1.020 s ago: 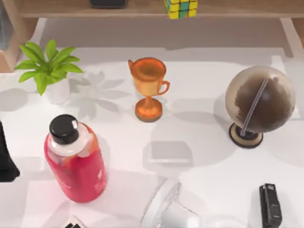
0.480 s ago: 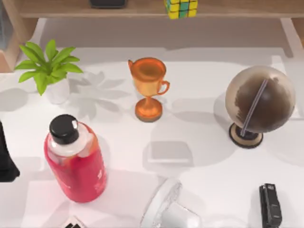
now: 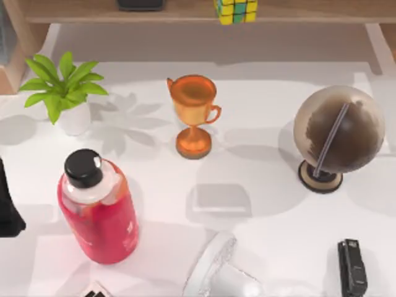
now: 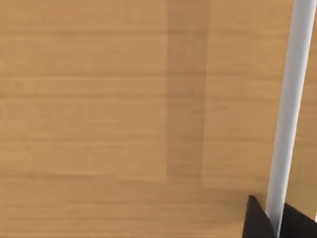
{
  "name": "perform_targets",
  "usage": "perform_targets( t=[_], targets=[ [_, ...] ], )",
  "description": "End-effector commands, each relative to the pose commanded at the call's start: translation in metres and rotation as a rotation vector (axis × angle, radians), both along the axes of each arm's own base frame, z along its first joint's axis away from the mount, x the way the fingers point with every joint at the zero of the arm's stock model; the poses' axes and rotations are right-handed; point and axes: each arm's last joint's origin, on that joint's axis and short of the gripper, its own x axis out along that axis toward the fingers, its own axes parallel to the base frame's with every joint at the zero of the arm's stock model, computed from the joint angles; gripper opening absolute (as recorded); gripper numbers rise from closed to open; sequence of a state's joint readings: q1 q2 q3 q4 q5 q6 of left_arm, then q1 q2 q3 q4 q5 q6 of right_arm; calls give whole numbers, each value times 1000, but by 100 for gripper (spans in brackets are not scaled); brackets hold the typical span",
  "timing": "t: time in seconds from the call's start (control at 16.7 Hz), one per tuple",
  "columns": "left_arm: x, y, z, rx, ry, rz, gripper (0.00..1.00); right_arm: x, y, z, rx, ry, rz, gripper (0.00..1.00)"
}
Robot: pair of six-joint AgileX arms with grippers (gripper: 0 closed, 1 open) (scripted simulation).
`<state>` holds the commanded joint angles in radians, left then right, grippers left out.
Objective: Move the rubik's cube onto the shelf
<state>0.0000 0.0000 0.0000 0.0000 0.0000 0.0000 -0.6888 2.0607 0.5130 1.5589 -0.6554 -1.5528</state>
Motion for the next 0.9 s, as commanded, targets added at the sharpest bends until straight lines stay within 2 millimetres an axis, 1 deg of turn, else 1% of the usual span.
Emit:
perform_targets(
  t=[0.36,0.48,0.6,0.78,0.9],
  targets=[
    [0,0,0,0,0,0,100,-1,0,-1,5,4,-2,0],
    [0,0,0,0,0,0,100,4,0,-4,11,14,2,0],
    [0,0,0,0,0,0,100,17,0,-6,19,24,5,0],
    [0,0,0,0,0,0,100,46,-2,-3,7,8,1,0],
    [0,0,0,0,0,0,100,60,-1,-2,5,5,-2,0]
  ],
)
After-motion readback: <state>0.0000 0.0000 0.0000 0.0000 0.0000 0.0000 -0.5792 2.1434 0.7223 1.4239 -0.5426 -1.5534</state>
